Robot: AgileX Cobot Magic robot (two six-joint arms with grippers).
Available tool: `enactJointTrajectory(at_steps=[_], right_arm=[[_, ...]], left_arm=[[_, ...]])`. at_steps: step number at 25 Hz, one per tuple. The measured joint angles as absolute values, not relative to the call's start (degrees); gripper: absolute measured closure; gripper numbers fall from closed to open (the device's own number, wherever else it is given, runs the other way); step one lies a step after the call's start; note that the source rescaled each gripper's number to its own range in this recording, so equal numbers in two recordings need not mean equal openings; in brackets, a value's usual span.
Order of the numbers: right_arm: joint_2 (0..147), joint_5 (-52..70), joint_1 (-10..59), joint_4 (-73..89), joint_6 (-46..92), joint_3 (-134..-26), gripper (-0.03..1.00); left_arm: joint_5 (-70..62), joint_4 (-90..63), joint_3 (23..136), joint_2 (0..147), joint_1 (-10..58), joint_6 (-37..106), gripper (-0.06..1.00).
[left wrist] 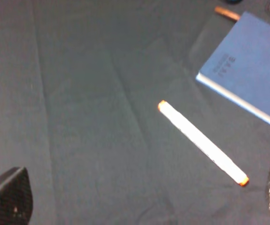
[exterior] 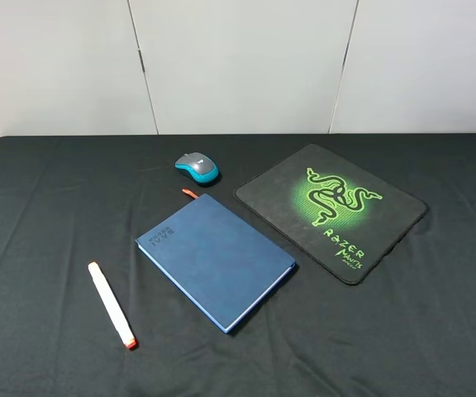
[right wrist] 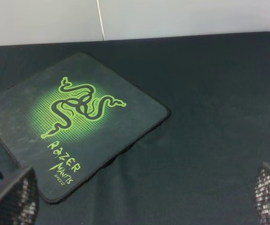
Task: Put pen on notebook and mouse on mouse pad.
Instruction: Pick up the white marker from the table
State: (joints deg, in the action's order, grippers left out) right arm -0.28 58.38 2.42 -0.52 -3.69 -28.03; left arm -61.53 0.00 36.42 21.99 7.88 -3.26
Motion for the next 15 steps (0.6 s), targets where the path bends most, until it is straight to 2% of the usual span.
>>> enactJointTrajectory(at_steps=[15], right_arm=[[-0.3, 58.4, 2.4, -0.5, -3.7, -28.0, -0.03]], left_arm=[[-55.9, 0.0, 38.8, 54.0, 7.9, -18.7, -0.06]])
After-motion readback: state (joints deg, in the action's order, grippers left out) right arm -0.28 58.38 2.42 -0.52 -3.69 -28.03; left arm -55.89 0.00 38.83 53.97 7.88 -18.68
